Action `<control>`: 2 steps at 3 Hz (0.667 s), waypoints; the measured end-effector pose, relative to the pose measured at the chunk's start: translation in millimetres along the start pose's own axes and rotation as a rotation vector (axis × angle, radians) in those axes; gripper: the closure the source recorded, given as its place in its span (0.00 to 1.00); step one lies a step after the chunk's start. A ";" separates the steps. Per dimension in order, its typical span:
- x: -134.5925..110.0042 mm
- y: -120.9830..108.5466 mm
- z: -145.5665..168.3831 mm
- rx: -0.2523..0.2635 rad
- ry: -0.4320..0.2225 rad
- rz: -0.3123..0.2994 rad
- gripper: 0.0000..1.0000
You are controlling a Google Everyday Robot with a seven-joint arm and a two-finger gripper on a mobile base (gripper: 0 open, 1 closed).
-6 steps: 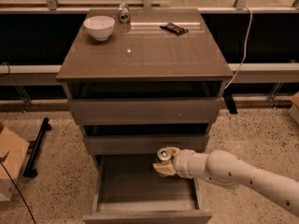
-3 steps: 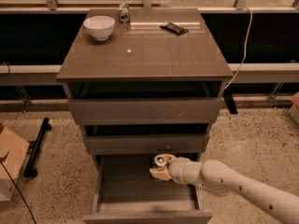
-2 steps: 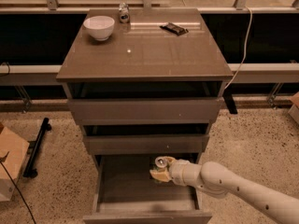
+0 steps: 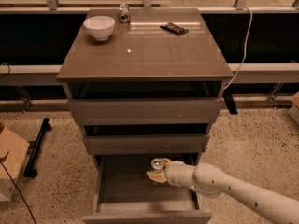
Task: Place green can into bottom drawer
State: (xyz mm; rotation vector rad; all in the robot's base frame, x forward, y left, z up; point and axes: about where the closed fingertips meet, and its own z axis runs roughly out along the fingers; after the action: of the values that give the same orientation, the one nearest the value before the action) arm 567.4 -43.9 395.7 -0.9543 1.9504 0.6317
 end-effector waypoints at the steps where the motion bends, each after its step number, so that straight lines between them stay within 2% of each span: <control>1: 13.8 -3.8 18.5 0.005 0.004 -0.007 1.00; 2: 38.0 -7.1 42.0 0.015 0.005 0.000 1.00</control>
Offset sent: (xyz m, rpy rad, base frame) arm 0.0173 0.0116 -0.0758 -0.0112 -0.0090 -0.0289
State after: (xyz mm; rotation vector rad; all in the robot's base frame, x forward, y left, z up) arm 579.9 -32.3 341.3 -0.9471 1.9569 0.6143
